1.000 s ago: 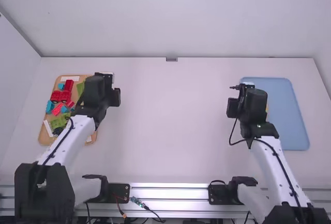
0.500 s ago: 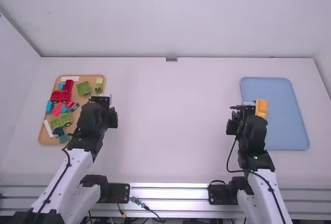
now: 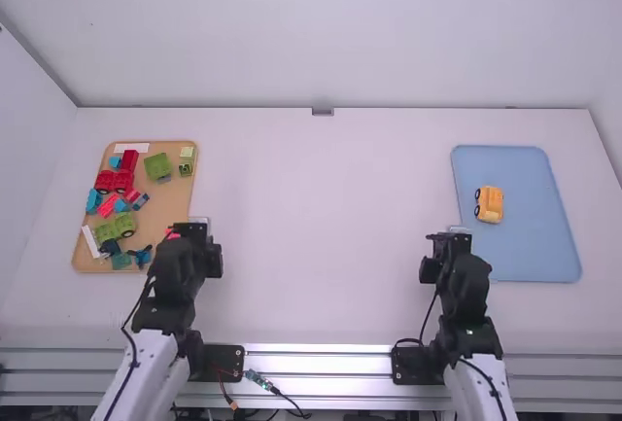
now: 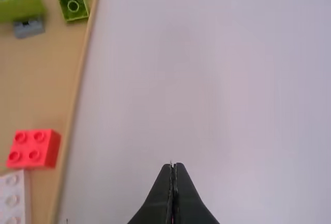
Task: Assemble lego blocks to make yellow taxi
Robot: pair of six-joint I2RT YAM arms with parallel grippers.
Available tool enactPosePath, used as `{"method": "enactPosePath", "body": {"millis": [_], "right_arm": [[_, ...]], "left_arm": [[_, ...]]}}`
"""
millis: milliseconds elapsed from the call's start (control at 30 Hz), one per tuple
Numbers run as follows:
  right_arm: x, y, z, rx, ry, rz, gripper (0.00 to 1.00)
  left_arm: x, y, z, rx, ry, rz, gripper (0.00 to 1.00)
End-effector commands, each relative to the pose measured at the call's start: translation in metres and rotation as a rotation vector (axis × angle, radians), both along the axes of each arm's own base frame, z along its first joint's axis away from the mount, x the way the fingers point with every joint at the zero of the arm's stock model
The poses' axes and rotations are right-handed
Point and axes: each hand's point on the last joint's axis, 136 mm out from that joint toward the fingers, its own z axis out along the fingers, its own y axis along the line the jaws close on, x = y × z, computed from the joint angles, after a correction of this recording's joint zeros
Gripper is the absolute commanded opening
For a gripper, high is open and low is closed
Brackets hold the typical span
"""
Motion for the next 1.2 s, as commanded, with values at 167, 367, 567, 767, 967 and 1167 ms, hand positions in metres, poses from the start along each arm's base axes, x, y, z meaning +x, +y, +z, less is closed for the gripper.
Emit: {"method": "enactPosePath", "body": {"millis": [167, 367, 567, 767, 967, 1167], "right_arm": [[0.003, 0.000, 0.019, 0.001, -0.108, -0.003, 0.00], [0.005, 0.000, 0.039, 0.001, -0.197, -0.003, 0.00], [0.005, 0.000, 0.055, 0.001, -0.266, -0.003, 0.00], [0.004, 0.000, 0.071, 0.001, -0.337, -0.003, 0.00], [0.003, 0.000, 0.085, 0.001, -0.399, -0.003, 0.00], [0.003, 0.000, 0.086, 0.001, -0.406, -0.003, 0.00]], "left_arm": [[-0.012, -0.002, -0.016, 0.001, -0.039, -0.012, 0.00], [-0.006, -0.002, 0.006, 0.001, -0.142, -0.012, 0.00], [-0.003, -0.002, 0.024, 0.002, -0.223, -0.012, 0.00], [-0.002, -0.002, 0.044, 0.002, -0.307, -0.012, 0.00], [-0.002, -0.002, 0.061, 0.003, -0.382, -0.012, 0.00], [-0.003, -0.002, 0.074, 0.003, -0.440, -0.012, 0.00]]}}
